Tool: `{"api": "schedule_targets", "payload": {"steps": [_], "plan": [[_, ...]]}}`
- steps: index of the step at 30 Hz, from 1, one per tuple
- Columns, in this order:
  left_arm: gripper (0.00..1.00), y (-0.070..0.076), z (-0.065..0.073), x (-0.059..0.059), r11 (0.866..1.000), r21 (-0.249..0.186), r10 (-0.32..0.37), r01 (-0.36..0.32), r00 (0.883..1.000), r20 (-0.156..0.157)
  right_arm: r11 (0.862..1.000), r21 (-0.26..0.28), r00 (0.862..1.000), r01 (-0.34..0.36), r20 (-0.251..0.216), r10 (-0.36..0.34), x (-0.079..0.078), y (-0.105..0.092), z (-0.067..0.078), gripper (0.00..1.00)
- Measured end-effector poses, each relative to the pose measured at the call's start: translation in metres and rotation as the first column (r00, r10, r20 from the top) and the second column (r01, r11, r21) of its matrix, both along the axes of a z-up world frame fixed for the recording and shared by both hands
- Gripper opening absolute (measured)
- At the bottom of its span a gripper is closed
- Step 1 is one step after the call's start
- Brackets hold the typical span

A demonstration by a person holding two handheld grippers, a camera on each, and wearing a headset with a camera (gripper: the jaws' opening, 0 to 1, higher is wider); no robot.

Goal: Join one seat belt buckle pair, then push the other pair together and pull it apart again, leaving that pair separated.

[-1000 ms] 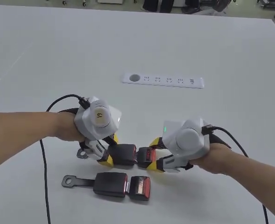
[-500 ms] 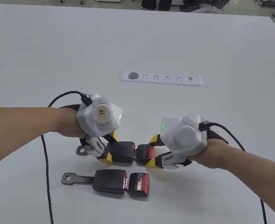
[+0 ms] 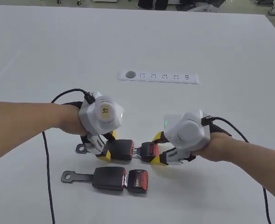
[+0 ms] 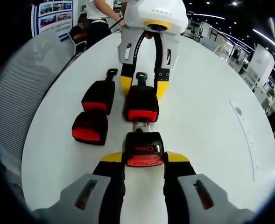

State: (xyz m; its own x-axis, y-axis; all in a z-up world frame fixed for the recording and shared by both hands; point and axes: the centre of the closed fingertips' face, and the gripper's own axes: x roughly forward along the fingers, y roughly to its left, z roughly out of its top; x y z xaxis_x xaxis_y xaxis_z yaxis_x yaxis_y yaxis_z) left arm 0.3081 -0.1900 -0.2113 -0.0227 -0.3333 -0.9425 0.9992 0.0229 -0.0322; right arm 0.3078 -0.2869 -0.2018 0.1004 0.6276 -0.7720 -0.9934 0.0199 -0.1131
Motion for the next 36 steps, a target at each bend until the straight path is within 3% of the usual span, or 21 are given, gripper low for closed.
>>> {"api": "schedule_targets", "payload": {"steps": [6,19,36], "plan": [[0.32,0.0,0.0,0.0,1.0,0.019,-0.003,0.003,1.0,0.003,1.0,-0.006,1.0,0.001,0.003,-0.001,-0.001,0.002,0.002,0.29],[0.32,0.0,-0.003,0.002,1.0,0.015,0.015,-0.015,1.0,0.006,1.0,-0.016,1.0,0.003,0.002,-0.003,0.001,-0.003,-0.001,0.29],[0.32,-0.002,-0.001,-0.001,1.0,0.018,0.014,-0.014,1.0,0.008,0.998,-0.057,1.0,0.017,0.0,-0.017,0.003,-0.03,-0.003,0.3]]}}
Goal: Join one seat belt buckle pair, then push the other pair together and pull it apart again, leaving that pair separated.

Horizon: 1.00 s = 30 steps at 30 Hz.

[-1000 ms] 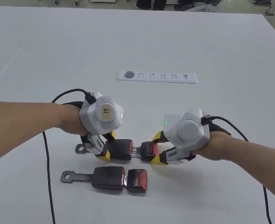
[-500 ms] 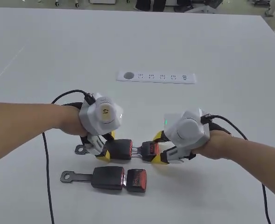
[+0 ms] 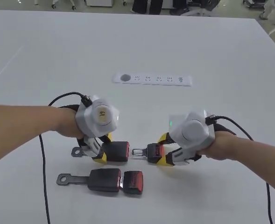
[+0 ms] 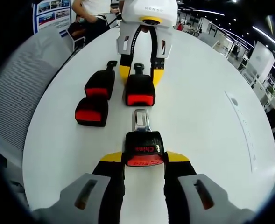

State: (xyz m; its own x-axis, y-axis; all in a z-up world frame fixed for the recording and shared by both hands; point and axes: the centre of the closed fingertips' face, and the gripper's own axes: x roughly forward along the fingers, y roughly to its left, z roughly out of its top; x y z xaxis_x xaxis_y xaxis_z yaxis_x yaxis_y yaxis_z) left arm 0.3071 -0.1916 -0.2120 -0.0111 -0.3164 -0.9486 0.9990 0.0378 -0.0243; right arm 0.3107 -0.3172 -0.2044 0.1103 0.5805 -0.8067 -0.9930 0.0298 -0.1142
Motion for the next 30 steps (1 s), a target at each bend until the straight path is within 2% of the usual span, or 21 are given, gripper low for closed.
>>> {"api": "schedule_targets", "payload": {"steps": [30], "plan": [[0.33,0.0,0.0,0.001,1.0,0.014,-0.006,0.006,1.0,0.003,0.999,-0.044,1.0,0.014,0.007,-0.013,-0.001,-0.036,-0.002,0.31]]}}
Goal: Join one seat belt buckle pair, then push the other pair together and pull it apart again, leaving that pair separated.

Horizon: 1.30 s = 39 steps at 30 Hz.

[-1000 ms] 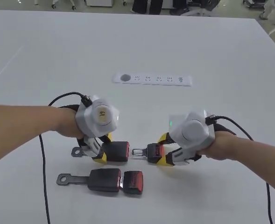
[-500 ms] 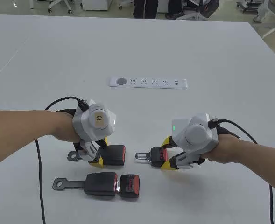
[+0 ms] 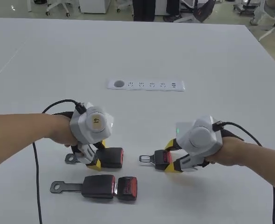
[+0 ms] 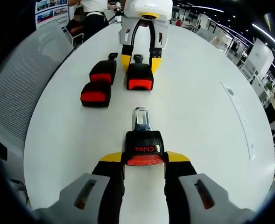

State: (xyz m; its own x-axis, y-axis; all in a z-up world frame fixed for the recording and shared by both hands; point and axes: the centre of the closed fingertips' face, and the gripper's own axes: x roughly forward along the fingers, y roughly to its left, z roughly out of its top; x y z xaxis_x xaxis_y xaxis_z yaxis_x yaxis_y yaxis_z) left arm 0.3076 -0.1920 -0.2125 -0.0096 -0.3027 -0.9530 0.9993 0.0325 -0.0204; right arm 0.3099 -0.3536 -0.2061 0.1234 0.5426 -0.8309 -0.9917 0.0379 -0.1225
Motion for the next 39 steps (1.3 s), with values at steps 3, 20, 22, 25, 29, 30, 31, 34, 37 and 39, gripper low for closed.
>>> {"api": "schedule_targets", "payload": {"steps": [3,20,22,25,29,30,31,34,37,39], "plan": [[0.33,0.0,0.0,0.0,1.0,0.0,-0.001,0.001,1.0,0.001,1.0,0.0,1.0,-0.002,0.002,0.002,0.001,0.0,0.0,0.31],[0.36,0.002,0.0,0.003,1.0,0.004,0.008,-0.008,1.0,0.011,1.0,0.001,1.0,0.002,0.027,-0.002,0.002,0.002,0.005,0.43],[0.36,0.003,0.0,0.002,1.0,0.007,0.009,-0.009,1.0,0.008,1.0,0.002,1.0,0.004,0.025,-0.004,0.001,0.001,0.005,0.44],[0.36,0.009,0.002,0.001,1.0,0.013,0.017,-0.017,1.0,0.015,1.0,-0.004,1.0,0.012,0.023,-0.012,0.001,-0.001,0.005,0.47],[0.38,0.016,0.005,-0.003,0.999,0.009,0.033,-0.033,0.999,0.013,1.0,-0.006,1.0,0.023,0.02,-0.023,-0.001,-0.005,0.007,0.5],[0.38,0.017,0.006,-0.003,0.999,0.008,0.037,-0.037,0.999,0.014,1.0,-0.005,0.999,0.028,0.019,-0.028,-0.002,-0.006,0.008,0.51],[0.39,0.018,0.006,-0.004,0.999,0.008,0.039,-0.039,0.999,0.015,1.0,-0.004,0.999,0.029,0.017,-0.029,-0.003,-0.007,0.008,0.52],[0.4,0.025,0.004,-0.005,0.998,0.006,0.055,-0.056,0.998,0.019,0.999,0.001,0.999,0.032,0.018,-0.032,-0.006,-0.008,0.011,0.53],[0.41,0.033,0.004,-0.007,0.998,0.005,0.068,-0.068,0.997,0.022,0.999,0.008,0.999,0.048,0.018,-0.048,-0.007,-0.011,0.011,0.55],[0.41,0.037,0.006,-0.013,0.997,-0.003,0.081,-0.081,0.997,0.017,0.998,0.022,0.998,0.064,0.019,-0.065,-0.006,-0.012,0.013,0.57]]}}
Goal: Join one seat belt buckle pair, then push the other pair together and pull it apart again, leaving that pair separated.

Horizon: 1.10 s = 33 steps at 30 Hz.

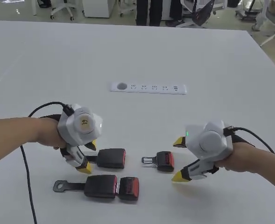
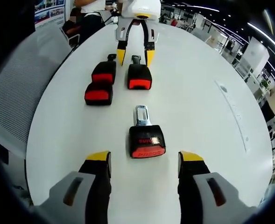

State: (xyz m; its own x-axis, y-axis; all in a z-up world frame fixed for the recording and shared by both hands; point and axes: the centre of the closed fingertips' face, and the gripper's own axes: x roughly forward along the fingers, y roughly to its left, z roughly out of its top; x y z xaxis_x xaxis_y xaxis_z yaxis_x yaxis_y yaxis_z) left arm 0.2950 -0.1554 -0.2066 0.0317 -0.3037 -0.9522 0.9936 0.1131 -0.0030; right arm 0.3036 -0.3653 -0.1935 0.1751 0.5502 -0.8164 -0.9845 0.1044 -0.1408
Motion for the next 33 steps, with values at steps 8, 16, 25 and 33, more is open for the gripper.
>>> {"api": "schedule_targets", "payload": {"steps": [8,16,25,33], "plan": [[0.45,0.019,0.003,-0.013,0.997,-0.036,0.072,-0.072,0.997,-0.004,0.997,0.037,0.998,0.061,-0.011,-0.06,-0.009,-0.008,0.004,0.61],[0.51,0.032,0.016,-0.018,0.96,-0.176,0.222,-0.217,0.975,0.011,0.99,0.07,0.992,0.124,-0.041,-0.122,-0.021,-0.018,0.003,0.65],[0.56,0.038,0.033,-0.034,0.863,-0.376,0.364,-0.337,0.931,0.001,0.963,0.145,0.973,0.228,-0.055,-0.223,-0.038,-0.025,0.009,0.72],[0.65,0.049,0.036,-0.05,0.752,-0.497,0.483,-0.433,0.875,-0.032,0.928,0.207,0.951,0.309,-0.074,-0.3,-0.056,-0.032,0.007,0.78]]}}
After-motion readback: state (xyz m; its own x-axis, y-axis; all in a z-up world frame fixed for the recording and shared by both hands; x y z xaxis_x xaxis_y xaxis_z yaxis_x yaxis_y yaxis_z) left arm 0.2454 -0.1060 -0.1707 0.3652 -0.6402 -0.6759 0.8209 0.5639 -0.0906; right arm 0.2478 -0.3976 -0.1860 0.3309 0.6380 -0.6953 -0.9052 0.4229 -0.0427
